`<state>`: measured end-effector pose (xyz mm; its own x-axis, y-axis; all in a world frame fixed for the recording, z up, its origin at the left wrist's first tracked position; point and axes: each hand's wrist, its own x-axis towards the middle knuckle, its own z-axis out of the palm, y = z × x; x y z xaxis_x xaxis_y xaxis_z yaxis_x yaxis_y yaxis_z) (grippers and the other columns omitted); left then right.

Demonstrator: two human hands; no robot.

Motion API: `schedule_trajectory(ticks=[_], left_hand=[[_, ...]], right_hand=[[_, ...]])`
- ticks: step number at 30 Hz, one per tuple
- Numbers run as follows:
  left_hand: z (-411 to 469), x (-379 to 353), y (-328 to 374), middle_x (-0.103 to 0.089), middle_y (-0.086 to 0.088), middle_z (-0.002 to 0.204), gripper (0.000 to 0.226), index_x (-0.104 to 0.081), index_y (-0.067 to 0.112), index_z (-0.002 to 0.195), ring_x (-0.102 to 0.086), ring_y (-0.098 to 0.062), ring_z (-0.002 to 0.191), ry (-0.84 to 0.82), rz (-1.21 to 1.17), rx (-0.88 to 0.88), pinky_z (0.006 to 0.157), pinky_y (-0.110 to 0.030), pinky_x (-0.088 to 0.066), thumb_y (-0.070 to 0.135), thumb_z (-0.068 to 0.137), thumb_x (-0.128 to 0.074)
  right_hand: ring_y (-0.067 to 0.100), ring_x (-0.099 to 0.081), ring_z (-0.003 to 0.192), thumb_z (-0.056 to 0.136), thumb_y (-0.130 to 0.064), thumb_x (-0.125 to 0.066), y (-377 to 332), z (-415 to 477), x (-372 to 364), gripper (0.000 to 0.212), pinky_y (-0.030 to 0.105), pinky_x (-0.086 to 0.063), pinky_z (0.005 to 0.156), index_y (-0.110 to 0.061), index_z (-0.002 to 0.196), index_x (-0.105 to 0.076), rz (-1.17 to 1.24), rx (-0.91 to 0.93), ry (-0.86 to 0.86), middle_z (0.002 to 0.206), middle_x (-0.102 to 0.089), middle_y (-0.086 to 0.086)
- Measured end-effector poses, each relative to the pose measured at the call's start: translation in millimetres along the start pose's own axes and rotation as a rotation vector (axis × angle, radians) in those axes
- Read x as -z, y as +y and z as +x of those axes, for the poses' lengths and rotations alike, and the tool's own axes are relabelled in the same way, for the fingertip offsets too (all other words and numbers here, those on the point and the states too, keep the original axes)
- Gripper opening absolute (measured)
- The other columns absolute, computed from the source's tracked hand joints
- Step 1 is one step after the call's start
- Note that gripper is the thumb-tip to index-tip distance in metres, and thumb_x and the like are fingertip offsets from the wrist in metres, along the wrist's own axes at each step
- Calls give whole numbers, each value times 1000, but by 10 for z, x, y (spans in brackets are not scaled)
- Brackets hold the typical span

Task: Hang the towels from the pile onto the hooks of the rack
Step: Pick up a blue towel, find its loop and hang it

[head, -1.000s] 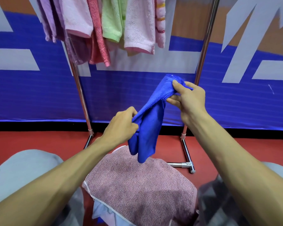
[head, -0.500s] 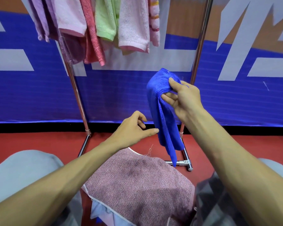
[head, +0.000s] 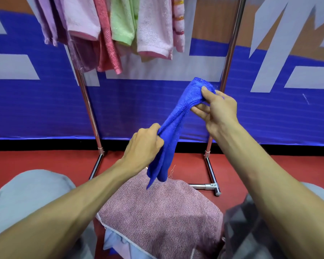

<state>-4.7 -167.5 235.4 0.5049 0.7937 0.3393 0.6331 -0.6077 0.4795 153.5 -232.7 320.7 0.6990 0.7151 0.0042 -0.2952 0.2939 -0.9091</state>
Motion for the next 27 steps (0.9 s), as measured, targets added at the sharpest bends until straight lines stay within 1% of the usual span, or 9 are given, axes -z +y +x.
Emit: schedule_trajectory(ticks=[4, 8, 12, 18, 20, 22, 24, 26, 27], left_hand=[[68, 38, -103, -57, -14, 83, 11, -46, 12, 85, -48, -41, 74, -9, 24, 115, 65, -44, -46, 5, 76, -44], [105, 0, -193, -58, -13, 86, 9, -48, 11, 83, -52, -40, 78, -78, 89, 189, 63, -39, -42, 7, 77, -43], [77, -22, -229, -60, -18, 93, 10, -48, 13, 82, -54, -41, 84, -207, 160, 151, 64, -38, -41, 7, 78, -42], [52, 137, -257, -62, -17, 105, 27, -57, 16, 100, -59, -42, 98, -192, 491, 20, 68, -35, -34, 2, 84, -41], [77, 173, -293, -64, -15, 105, 30, -60, 17, 101, -60, -39, 99, -276, 546, 30, 68, -33, -35, 2, 81, -44], [122, 173, -335, -65, -13, 101, 31, -63, 20, 97, -61, -37, 98, -425, 393, 82, 69, -34, -43, 4, 77, -45], [162, 159, -348, -69, -9, 97, 40, -67, 21, 98, -64, -31, 94, -668, 209, 81, 77, -35, -51, 0, 75, -43], [154, 162, -297, -69, -7, 94, 49, -67, 15, 110, -65, -22, 78, -855, 113, 95, 82, -29, -51, -8, 77, -39], [160, 159, -272, -70, -7, 94, 51, -66, 15, 113, -64, -18, 72, -858, 77, 99, 82, -27, -50, -10, 78, -39]], right_hand=[[13, -60, 50, 91, -9, -63, -2, -2, -5, 7, 26, -54, 52, -9, 84, -60, -4, 60, 69, 72, -62, 4], [9, -57, 47, 91, -9, -62, 20, 32, 20, 6, 25, -53, 52, -9, 85, -61, 4, 130, 141, 70, -59, 3], [11, -61, 55, 91, -11, -63, 68, 111, 59, 3, 25, -55, 54, -9, 92, -61, 16, 168, 238, 70, -60, 1], [18, -62, 72, 92, -12, -61, 138, 180, 90, 8, 30, -59, 62, -18, 87, -60, 17, 178, 282, 75, -61, 2], [17, -62, 72, 93, -12, -61, 138, 185, 89, 6, 30, -59, 63, -17, 90, -60, 23, 142, 276, 77, -61, 2], [17, -62, 71, 93, -11, -60, 121, 181, 81, 6, 29, -59, 61, -16, 89, -60, 62, 69, 224, 81, -63, 2], [19, -62, 73, 93, -9, -60, 120, 156, 66, 8, 29, -57, 58, -15, 87, -60, 50, -11, 106, 84, -64, 4], [18, -61, 69, 92, -9, -61, 145, 100, 31, 10, 30, -54, 61, -15, 84, -60, -111, -56, -43, 83, -64, 4], [17, -60, 66, 92, -9, -61, 169, 73, 17, 6, 30, -53, 62, -13, 87, -62, -232, -46, -132, 82, -64, 4]])
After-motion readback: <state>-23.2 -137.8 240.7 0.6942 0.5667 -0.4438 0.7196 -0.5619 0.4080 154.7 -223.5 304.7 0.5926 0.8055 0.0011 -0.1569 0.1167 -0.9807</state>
